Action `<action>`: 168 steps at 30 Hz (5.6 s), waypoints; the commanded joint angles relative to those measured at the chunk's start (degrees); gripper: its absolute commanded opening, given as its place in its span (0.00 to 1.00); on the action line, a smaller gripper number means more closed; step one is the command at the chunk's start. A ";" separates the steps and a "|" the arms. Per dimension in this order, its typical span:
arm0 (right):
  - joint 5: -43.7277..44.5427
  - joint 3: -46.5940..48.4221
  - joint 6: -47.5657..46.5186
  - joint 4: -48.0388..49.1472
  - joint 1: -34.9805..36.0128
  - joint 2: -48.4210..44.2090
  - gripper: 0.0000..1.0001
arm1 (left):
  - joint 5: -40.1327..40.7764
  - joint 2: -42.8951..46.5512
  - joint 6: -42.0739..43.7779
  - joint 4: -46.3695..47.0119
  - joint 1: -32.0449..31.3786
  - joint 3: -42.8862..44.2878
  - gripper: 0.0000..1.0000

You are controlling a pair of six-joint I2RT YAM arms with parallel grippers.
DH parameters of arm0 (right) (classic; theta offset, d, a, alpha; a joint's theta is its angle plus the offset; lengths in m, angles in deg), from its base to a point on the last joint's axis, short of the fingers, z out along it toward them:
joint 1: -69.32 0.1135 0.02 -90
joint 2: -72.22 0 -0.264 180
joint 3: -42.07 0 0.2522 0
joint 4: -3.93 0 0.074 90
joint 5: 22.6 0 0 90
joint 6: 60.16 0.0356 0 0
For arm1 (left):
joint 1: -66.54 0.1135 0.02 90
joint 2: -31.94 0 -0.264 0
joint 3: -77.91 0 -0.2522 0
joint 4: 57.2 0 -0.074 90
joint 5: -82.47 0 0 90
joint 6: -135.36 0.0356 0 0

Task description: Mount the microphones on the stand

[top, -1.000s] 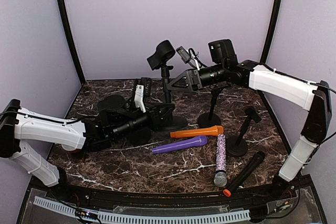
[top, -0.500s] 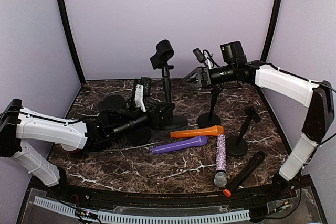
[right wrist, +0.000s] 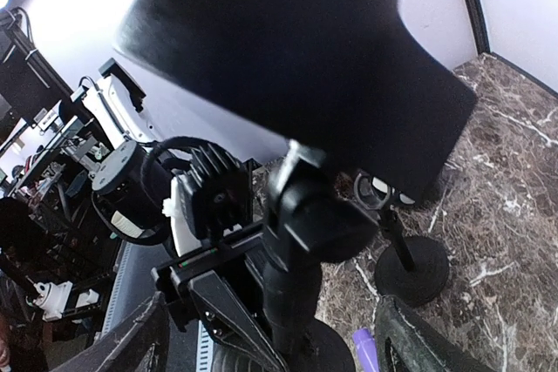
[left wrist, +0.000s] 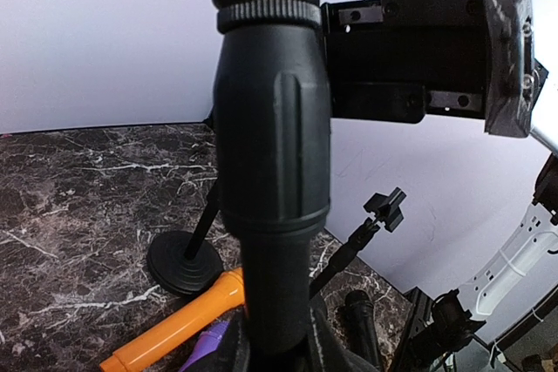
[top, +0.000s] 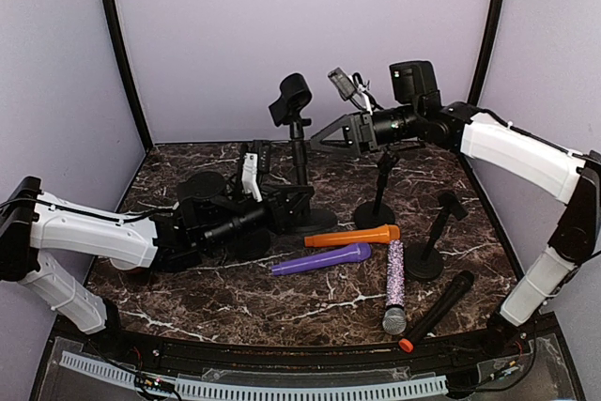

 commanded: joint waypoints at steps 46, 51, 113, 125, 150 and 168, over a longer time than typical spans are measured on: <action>5.36 6.52 1.66 3.72 -7.42 5.08 0.87 | 5.28 -0.99 -5.58 -3.27 -2.61 3.05 0.00; 4.87 -3.29 1.60 5.17 -5.60 0.28 0.93 | 4.01 -1.07 -7.70 -0.88 -1.82 3.16 0.00; -9.09 -3.39 -5.38 -8.20 2.43 -3.15 0.79 | 2.66 -2.57 -10.14 -3.96 0.02 5.38 0.00; -7.40 -5.08 -10.35 -11.75 -0.69 -8.43 0.78 | 1.12 -1.38 -9.36 -3.76 1.20 4.38 0.00; -11.79 -7.25 -1.33 9.93 -1.25 0.16 0.29 | -15.85 -4.24 -7.09 6.87 1.11 6.23 0.00; 35.54 -1.65 5.44 -2.02 3.88 -0.71 0.00 | 21.99 -9.69 -9.90 -7.09 -7.81 13.35 0.00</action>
